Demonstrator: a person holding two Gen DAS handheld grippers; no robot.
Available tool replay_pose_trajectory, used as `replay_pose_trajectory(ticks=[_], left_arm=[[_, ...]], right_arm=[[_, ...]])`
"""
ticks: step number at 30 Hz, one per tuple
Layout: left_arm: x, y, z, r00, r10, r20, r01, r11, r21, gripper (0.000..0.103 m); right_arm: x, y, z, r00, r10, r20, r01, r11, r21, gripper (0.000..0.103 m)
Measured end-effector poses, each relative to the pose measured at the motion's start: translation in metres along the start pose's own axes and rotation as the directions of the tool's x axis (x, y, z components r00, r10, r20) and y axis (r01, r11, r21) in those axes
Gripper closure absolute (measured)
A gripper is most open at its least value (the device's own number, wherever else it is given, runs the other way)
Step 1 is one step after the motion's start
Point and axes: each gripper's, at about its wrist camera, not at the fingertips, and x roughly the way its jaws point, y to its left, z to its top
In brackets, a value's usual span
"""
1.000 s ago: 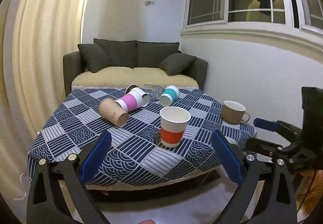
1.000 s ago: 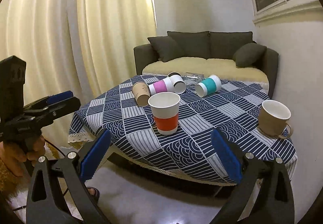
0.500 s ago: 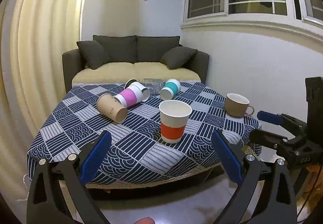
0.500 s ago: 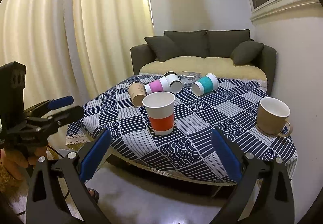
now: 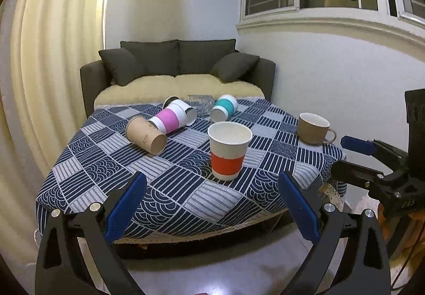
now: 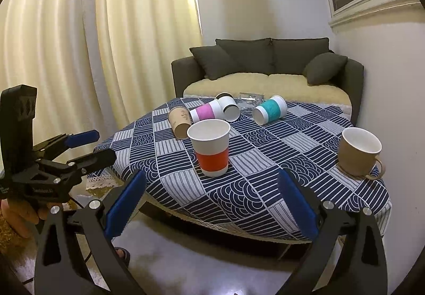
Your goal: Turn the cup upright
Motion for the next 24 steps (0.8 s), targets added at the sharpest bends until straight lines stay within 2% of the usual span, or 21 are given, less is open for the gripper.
replay_pose_trajectory(ticks=[24], left_arm=[[0.0051,-0.0079,-0.0019,1.000,0.002,-0.011,-0.002,1.000,0.028,0.007]], right_arm=[[0.0045,-0.0026,-0.0016,1.000,-0.010,-0.019,0.010,1.000,0.000,0.005]])
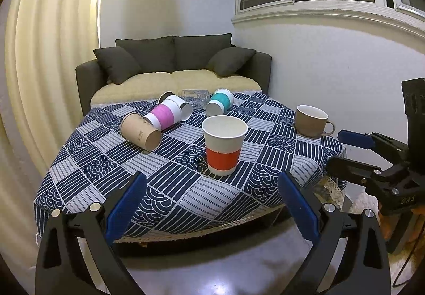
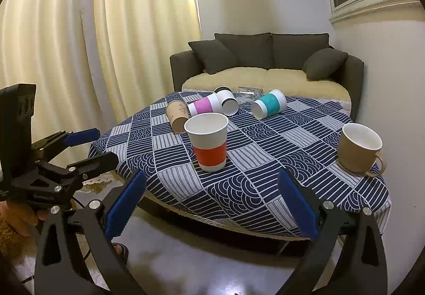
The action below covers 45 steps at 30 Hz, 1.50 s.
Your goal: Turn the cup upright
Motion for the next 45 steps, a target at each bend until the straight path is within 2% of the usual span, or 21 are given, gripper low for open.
replay_pose_trajectory(ticks=[45], left_arm=[[0.0035,-0.0018,-0.0013,0.999,-0.019,-0.026,0.020,1.000,0.005,0.007]], right_arm=[[0.0045,0.0007,-0.0018,1.000,-0.006,-0.009,0.005,1.000,-0.016,0.005]])
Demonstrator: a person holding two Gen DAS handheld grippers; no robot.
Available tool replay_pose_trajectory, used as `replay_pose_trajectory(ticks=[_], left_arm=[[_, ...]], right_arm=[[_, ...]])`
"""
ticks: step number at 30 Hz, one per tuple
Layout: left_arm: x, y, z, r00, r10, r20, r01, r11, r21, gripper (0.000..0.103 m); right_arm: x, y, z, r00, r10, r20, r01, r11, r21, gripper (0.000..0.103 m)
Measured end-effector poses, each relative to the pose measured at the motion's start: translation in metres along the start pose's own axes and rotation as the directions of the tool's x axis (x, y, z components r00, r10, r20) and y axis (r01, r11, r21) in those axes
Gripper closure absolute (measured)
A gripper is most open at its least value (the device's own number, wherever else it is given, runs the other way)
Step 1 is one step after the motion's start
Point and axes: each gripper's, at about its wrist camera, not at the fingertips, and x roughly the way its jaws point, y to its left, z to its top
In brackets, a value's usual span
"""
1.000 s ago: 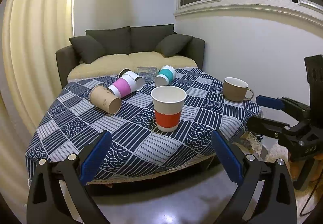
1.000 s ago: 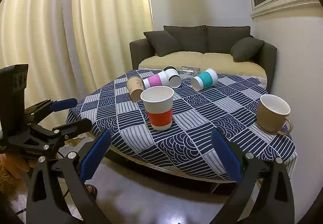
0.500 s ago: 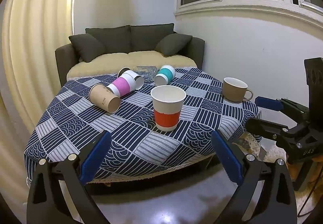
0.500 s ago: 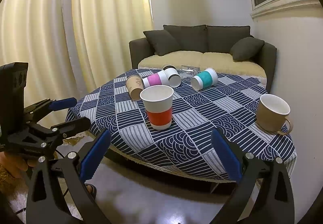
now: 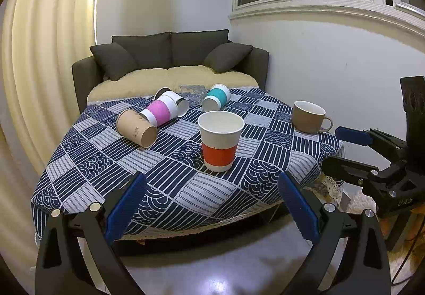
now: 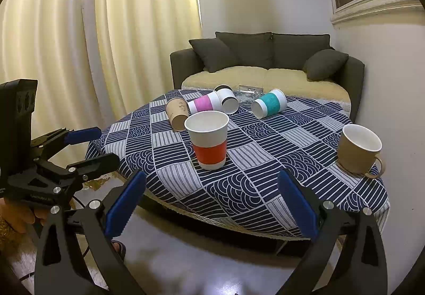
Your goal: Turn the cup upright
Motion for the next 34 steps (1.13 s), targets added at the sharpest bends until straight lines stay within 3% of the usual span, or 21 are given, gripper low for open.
replay_pose_trajectory(ticks=[34], left_arm=[[0.0040,-0.0029,-0.0010,1.000,-0.008,-0.016,0.008,1.000,-0.005,0.007]], right_arm=[[0.0002,-0.0026,-0.0012,1.000,-0.009,-0.014,0.009,1.000,0.002,0.005]])
